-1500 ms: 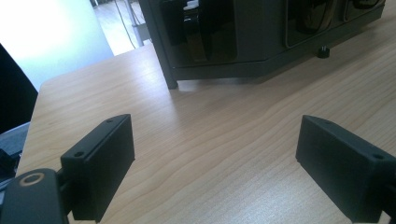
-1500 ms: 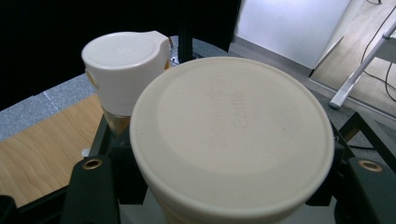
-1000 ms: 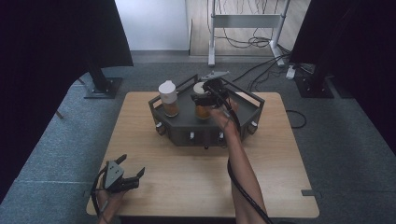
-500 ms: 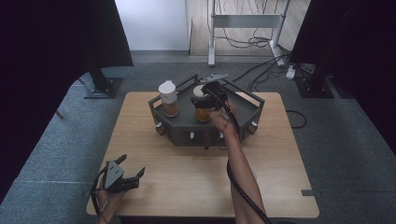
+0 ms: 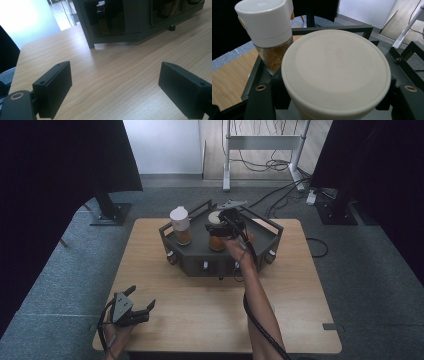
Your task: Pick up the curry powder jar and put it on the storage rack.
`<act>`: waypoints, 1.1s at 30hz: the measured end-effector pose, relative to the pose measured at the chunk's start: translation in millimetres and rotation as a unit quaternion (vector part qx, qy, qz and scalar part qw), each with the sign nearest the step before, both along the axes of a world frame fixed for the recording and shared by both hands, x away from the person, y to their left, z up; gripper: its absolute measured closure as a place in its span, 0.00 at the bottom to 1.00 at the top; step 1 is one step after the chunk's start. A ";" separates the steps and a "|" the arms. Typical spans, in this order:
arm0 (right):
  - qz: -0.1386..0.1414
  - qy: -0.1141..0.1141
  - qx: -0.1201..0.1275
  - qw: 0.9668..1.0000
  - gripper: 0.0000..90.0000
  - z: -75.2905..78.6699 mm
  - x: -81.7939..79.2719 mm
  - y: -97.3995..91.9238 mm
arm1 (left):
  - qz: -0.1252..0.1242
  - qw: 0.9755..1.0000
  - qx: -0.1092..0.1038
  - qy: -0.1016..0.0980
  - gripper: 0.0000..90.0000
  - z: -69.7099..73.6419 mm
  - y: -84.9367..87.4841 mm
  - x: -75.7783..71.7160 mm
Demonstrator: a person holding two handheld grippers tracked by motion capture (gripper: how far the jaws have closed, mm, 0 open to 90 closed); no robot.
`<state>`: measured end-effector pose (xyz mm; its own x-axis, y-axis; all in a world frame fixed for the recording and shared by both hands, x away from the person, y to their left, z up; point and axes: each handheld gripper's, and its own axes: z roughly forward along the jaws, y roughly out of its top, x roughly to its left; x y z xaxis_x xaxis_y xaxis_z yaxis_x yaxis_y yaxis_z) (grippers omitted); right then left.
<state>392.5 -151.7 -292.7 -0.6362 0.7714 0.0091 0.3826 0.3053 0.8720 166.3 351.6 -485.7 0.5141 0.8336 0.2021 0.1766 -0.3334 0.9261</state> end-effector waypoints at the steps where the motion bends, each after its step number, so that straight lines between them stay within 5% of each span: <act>1: 0.000 0.001 0.002 1.000 0.36 -0.2 0.0 -0.2 | 0.000 1.000 0.000 0.000 0.13 0.0 -0.1 0.0; 33: -0.001 -0.020 0.016 1.000 0.23 16.7 -13.8 -11.3 | -0.006 1.000 -0.008 0.006 0.12 -0.8 0.8 2.3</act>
